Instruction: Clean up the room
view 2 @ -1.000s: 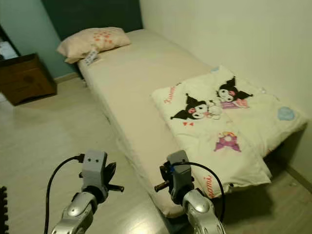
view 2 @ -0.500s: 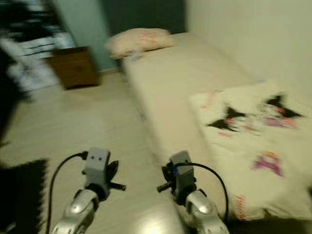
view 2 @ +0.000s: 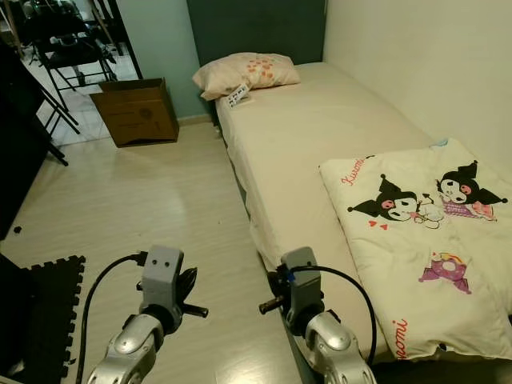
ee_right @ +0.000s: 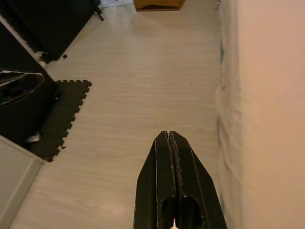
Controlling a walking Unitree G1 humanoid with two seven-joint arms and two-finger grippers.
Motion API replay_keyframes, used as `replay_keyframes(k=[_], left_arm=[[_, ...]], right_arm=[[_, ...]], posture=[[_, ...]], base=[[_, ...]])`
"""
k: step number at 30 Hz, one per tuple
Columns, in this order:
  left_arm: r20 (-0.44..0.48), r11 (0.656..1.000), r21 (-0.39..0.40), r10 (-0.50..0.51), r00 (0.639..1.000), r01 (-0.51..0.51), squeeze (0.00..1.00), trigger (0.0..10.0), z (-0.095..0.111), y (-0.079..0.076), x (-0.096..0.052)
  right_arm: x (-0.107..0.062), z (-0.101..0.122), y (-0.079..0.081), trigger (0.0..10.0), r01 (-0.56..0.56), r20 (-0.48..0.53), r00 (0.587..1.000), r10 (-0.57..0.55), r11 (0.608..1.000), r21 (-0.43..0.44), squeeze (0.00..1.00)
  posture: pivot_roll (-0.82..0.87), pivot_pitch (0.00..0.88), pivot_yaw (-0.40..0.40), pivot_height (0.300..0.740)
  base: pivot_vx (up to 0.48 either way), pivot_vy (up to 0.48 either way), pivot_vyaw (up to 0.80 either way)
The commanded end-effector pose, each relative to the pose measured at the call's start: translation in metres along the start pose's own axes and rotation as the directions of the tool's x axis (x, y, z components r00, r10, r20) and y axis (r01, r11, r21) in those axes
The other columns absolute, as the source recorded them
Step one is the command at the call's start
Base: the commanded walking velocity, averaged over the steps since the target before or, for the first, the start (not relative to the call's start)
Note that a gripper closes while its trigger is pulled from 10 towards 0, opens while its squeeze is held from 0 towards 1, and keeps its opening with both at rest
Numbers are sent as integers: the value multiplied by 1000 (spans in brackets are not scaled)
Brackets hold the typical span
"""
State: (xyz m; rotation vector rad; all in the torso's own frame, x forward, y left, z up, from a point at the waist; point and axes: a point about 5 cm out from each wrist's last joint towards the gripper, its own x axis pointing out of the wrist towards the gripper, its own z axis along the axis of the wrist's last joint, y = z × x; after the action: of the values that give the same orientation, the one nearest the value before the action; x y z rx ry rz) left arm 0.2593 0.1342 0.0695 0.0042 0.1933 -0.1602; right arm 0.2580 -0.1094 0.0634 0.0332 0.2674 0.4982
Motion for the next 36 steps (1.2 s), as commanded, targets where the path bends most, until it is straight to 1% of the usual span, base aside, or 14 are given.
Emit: replay_keyframes(k=[1, 7, 12, 19, 34, 36], left_arm=[[-27, 1000, 13, -5, 1000, 6, 0, 10000, -5, -1, -1], [-28, 1000, 14, -8, 1000, 8, 0, 10000, -5, -2, -1], [-26, 1000, 14, -9, 1000, 9, 0, 10000, -5, -2, -1], [-25, 1000, 12, -2, 1000, 3, 0, 10000, -4, -1, -1], [-25, 1000, 2, 9, 1000, -9, 0, 10000, -5, -1, -2], [-17, 998, -58, 18, 1000, -19, 0, 10000, -4, -1, -3]], right_arm=[[-3, -3, -3, 10000, 12, -17, 1000, -12, 1000, 8, 0], [-3, -3, -2, 10000, 4, -24, 1000, -4, 1000, -1, 0], [-2, -4, -1, 10000, 1, -27, 1000, 0, 1000, 6, 0], [0, 0, 0, 10000, -15, -9, 1000, 16, 1000, 5, 0], [0, 1, 2, 10000, -42, -10, 999, 42, 999, 3, 0], [0, 1, 2, 10000, -47, -10, 999, 47, 999, 3, 0]], posture=[[-95, 116, 34, 740], [-95, 117, 33, 740], [-94, 116, 32, 740], [-95, 117, 31, 740], [-93, 122, 21, 740], [-92, 122, 20, 740]], base=[[0, -480, 0], [0, -480, 0], [0, -480, 800], [0, -480, 0], [0, -480, 0], [0, 240, 0]])
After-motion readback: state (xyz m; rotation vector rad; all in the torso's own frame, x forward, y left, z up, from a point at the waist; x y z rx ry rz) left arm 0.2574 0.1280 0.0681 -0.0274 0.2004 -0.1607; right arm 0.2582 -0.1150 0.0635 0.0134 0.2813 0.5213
